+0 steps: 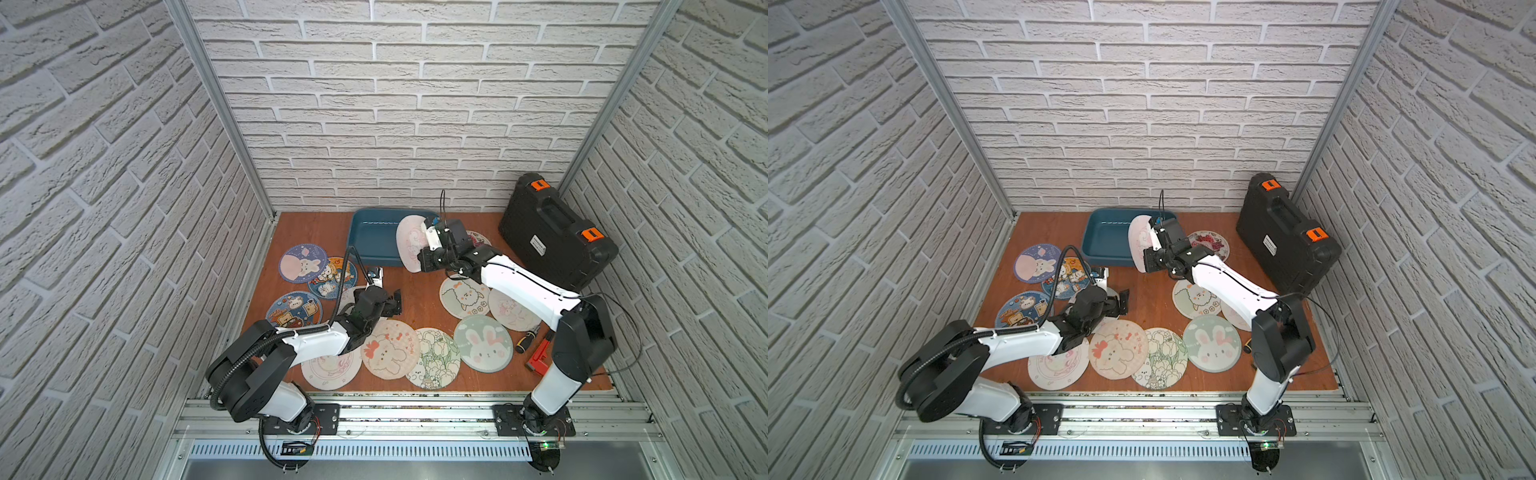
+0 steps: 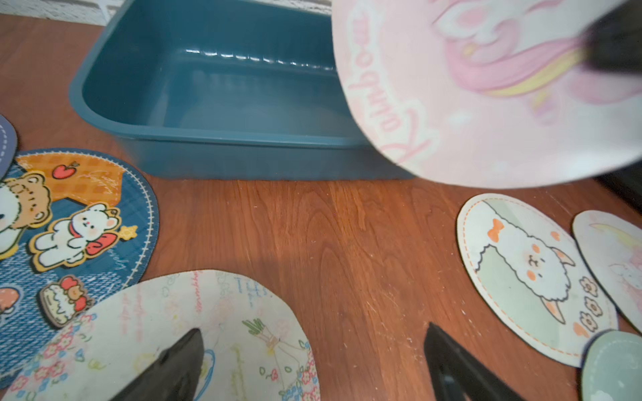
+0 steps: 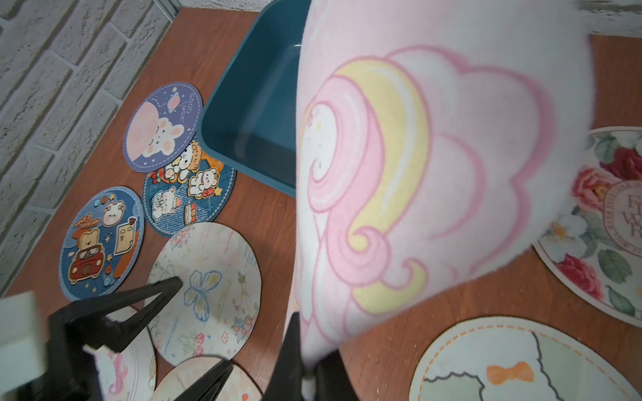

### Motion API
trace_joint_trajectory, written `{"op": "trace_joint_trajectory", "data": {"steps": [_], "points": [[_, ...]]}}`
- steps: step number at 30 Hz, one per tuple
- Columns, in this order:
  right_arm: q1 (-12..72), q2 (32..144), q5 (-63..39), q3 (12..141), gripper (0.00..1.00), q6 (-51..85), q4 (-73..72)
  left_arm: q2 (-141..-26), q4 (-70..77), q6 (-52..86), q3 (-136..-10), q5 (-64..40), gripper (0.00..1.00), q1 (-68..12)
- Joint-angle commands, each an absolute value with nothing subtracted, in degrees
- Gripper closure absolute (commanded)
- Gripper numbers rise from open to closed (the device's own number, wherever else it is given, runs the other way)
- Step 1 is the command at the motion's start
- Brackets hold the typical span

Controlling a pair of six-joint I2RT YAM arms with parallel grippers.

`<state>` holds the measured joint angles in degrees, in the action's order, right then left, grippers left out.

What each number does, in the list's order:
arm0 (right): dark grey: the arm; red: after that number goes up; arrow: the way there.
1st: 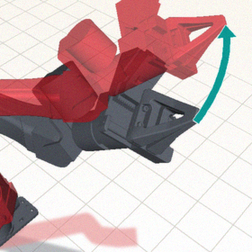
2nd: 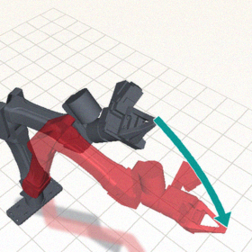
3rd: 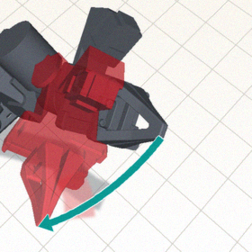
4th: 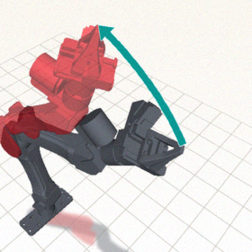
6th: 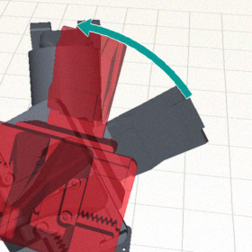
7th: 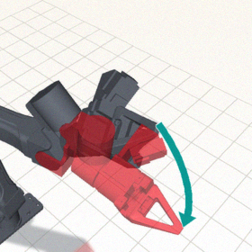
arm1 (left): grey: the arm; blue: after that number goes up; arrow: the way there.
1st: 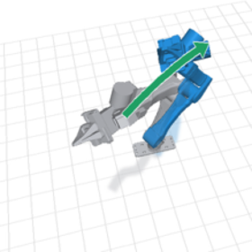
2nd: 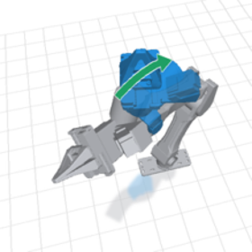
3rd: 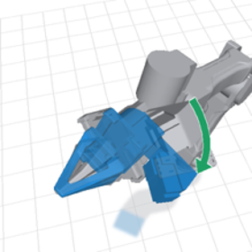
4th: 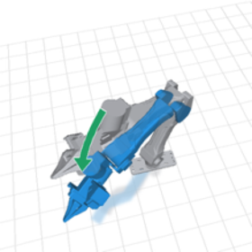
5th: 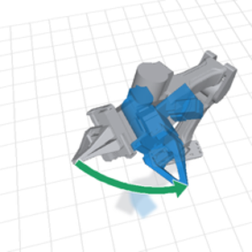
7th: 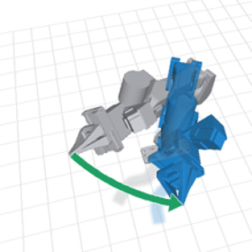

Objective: Put the coasters into the storage box
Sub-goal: Place the coaster in the storage box.

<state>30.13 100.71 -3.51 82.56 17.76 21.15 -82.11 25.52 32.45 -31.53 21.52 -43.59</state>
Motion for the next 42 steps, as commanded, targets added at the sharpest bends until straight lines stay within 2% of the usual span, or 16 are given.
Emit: {"op": "trace_joint_trajectory", "data": {"steps": [1,8,15,28,35,37,42], "points": [[30.32,104.66,-2.33,87.17,0.94,17.98,17.60,-79.52,29.36,30.43,-29.59,23.97,0.02,-43.77],[29.79,116.56,-1.95,95.61,0.94,19.42,13.66,-74.63,28.43,28.70,-26.81,26.55,0.02,-43.81],[28.50,123.95,-0.56,100.13,0.94,21.68,10.13,-70.87,26.16,27.62,-25.27,29.66,0.02,-43.81],[24.66,129.82,1.08,103.43,0.94,24.06,10.16,-70.05,24.70,27.16,-25.14,31.68,0.02,-43.55],[24.45,131.69,6.40,105.82,0.92,22.53,15.56,-70.22,24.76,27.33,-25.14,32.14,0.02,-43.53],[24.43,131.68,8.33,105.71,0.90,22.07,17.14,-70.31,24.74,27.33,-25.19,32.33,0.02,-43.43],[24.35,130.82,11.60,104.84,0.78,20.90,19.69,-70.79,24.79,27.42,-25.31,32.63,0.02,-43.38]]}}
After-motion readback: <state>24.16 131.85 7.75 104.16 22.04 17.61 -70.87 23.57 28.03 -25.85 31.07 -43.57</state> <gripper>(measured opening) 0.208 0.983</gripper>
